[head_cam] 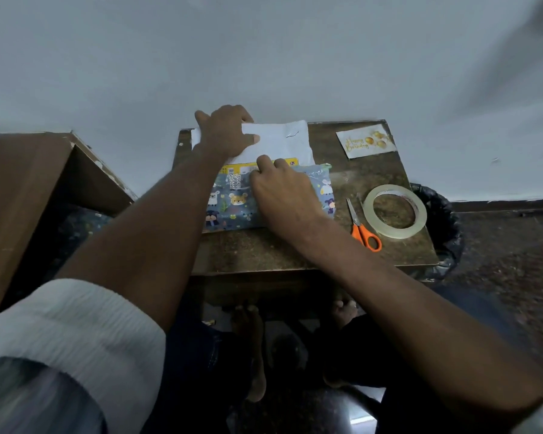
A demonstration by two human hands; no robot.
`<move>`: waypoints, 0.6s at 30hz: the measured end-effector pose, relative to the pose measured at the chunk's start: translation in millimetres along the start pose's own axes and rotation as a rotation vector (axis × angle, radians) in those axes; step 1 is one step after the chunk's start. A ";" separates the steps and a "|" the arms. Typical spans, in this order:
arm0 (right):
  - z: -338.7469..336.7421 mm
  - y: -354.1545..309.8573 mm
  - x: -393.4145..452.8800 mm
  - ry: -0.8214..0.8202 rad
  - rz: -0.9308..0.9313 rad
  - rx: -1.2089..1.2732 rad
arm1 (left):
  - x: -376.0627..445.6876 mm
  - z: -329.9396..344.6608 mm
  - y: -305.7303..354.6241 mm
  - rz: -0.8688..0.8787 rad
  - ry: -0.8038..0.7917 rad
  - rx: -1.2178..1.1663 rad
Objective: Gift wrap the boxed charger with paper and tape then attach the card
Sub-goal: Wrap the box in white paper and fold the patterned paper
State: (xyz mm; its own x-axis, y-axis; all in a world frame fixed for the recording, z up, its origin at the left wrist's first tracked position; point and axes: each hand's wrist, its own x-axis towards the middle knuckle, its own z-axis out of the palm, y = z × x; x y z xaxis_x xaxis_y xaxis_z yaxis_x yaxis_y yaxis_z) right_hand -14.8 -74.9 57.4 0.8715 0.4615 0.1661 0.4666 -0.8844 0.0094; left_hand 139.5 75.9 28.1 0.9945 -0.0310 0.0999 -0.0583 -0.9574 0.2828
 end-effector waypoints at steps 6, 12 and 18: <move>-3.1 2.8 -2.2 0.003 0.018 0.073 | -40.4 -26.1 18.1 0.043 0.318 -0.188; 3.4 7.7 -10.5 0.004 0.034 0.160 | -113.4 -36.4 35.5 0.080 0.422 -0.374; 4.0 5.4 -23.4 -0.072 0.043 0.204 | -146.4 -28.4 37.0 0.064 0.401 -0.338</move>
State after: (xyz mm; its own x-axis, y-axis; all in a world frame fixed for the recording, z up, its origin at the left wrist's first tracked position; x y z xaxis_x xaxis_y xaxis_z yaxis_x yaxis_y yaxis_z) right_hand -32.1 -90.2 49.6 0.8965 0.4336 0.0908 0.4430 -0.8745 -0.1975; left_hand -10.8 53.3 51.1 0.8807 0.0894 0.4653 -0.2081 -0.8093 0.5493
